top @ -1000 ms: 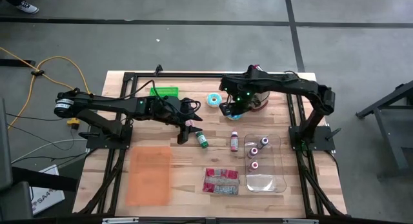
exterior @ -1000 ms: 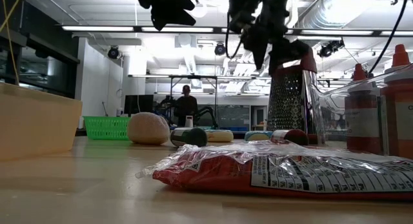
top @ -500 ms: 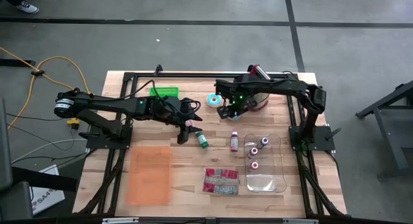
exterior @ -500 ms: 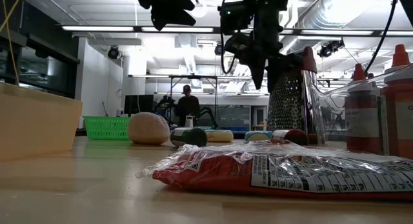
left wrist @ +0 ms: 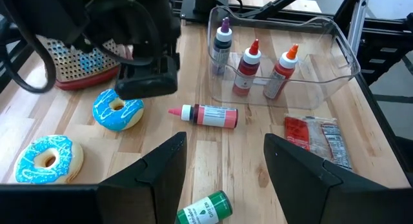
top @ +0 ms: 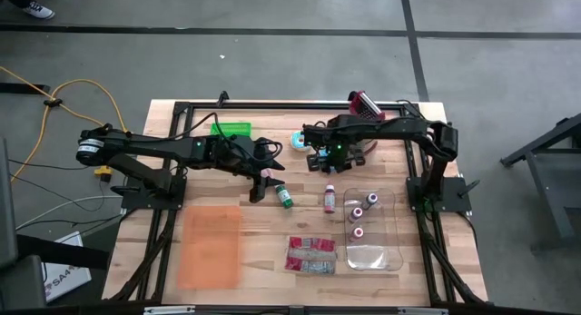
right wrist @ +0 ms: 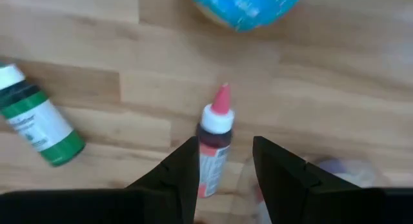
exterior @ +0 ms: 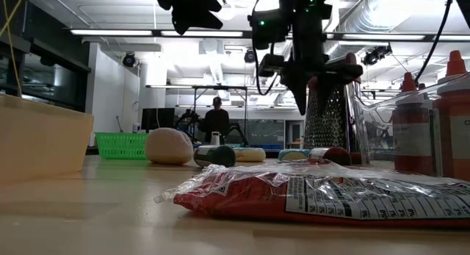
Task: Pick & Place Food Item
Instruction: Put the pink paint bottle into the transparent bin
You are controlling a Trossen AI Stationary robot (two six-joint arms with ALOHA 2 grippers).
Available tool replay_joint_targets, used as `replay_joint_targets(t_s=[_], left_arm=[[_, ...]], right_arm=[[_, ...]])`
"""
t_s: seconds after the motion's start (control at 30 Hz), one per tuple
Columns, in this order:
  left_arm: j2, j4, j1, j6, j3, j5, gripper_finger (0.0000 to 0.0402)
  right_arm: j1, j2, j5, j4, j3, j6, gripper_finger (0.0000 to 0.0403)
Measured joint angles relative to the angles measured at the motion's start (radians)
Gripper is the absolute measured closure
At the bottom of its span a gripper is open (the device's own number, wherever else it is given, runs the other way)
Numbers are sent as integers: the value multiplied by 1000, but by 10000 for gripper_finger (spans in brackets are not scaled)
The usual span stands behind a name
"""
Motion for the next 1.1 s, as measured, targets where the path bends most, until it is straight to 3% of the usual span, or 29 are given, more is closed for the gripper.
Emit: replay_joint_targets(t_s=[0.27,0.67,1.1], left_arm=[[0,0,0,0,0,0,202],[0,0,0,0,0,0,202],[0,0,0,0,0,0,202]], right_arm=[[-25,0,-105,55,-63,46,270],[-15,0,-91,185,-138,77,270],[-8,2,-128,183,-139,81,270]])
